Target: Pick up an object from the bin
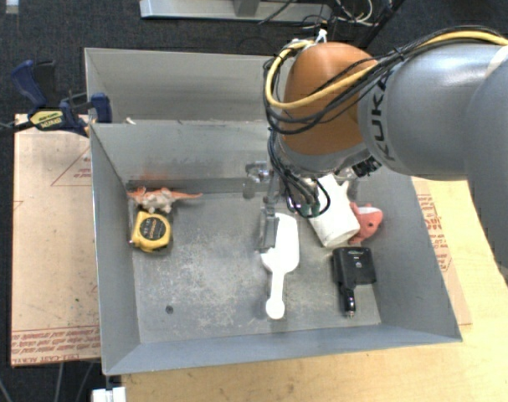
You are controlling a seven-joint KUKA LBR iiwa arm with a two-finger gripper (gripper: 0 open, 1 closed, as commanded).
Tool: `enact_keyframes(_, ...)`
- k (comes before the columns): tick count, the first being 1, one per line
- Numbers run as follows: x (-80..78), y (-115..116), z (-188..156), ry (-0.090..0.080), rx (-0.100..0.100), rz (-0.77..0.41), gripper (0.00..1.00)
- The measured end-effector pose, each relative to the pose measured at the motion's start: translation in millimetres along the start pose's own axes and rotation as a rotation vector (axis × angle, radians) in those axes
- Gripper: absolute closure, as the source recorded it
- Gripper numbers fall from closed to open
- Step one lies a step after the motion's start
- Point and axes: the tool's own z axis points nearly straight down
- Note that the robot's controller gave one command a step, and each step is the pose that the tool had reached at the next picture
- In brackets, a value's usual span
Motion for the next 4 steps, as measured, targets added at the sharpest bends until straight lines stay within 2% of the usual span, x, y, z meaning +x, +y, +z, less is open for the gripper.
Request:
enact_keyframes(1,-1.3,0,-5,-0.007,-0.001,0.002,0.0)
enact_keyframes(2,7.2,-12,0,-0.008,-0.003,0.073,0.0)
enact_keyframes(3,13.5,-65,36,-0.01,-0.003,0.194,0.0)
enact_keyframes(4,36.1,-85,71,-0.009,0.0,0.21,0.0)
